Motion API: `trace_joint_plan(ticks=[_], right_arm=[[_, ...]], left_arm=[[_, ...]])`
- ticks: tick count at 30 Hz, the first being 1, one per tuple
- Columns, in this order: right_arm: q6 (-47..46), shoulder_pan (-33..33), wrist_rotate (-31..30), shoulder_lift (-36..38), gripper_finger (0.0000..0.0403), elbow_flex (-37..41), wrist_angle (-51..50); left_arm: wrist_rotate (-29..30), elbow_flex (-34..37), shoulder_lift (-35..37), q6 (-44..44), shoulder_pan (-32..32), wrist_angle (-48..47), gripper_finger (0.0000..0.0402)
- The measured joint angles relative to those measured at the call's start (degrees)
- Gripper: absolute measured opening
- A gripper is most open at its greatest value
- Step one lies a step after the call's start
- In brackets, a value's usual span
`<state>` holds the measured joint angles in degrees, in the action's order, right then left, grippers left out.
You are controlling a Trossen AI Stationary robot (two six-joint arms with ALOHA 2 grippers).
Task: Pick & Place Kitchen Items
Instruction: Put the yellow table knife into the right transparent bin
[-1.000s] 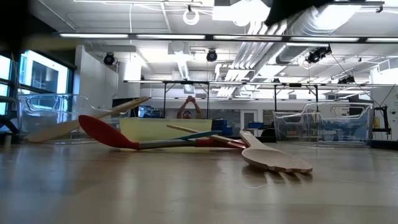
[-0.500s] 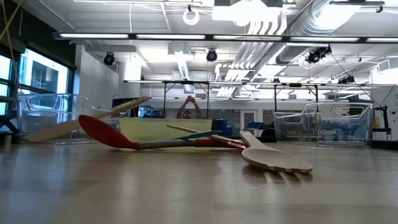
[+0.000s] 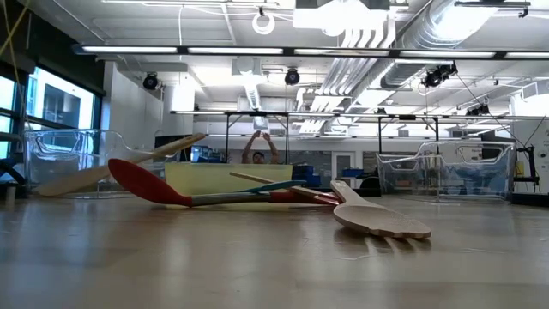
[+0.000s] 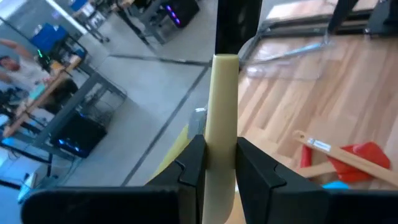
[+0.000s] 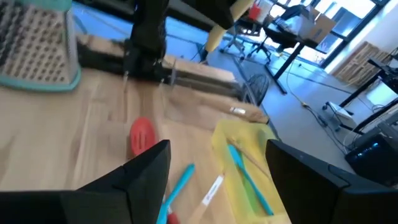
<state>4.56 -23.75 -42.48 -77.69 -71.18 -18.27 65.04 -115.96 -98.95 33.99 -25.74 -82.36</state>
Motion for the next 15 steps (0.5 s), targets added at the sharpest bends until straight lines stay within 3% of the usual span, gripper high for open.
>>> trace_joint_plan(ticks=[7, 15], right_arm=[[1.9, 3.7, 2.9, 0.0, 0.0257, 0.0, 6.2], [2.0, 6.0, 11.2, 0.0, 0.0257, 0.0, 12.3]], left_arm=[[-0.2, -2.6, 5.9, -7.3, -0.2, 0.1, 0.0056], [-4.9, -2.6, 12.5, -15.8, -0.2, 3.1, 0.0056]])
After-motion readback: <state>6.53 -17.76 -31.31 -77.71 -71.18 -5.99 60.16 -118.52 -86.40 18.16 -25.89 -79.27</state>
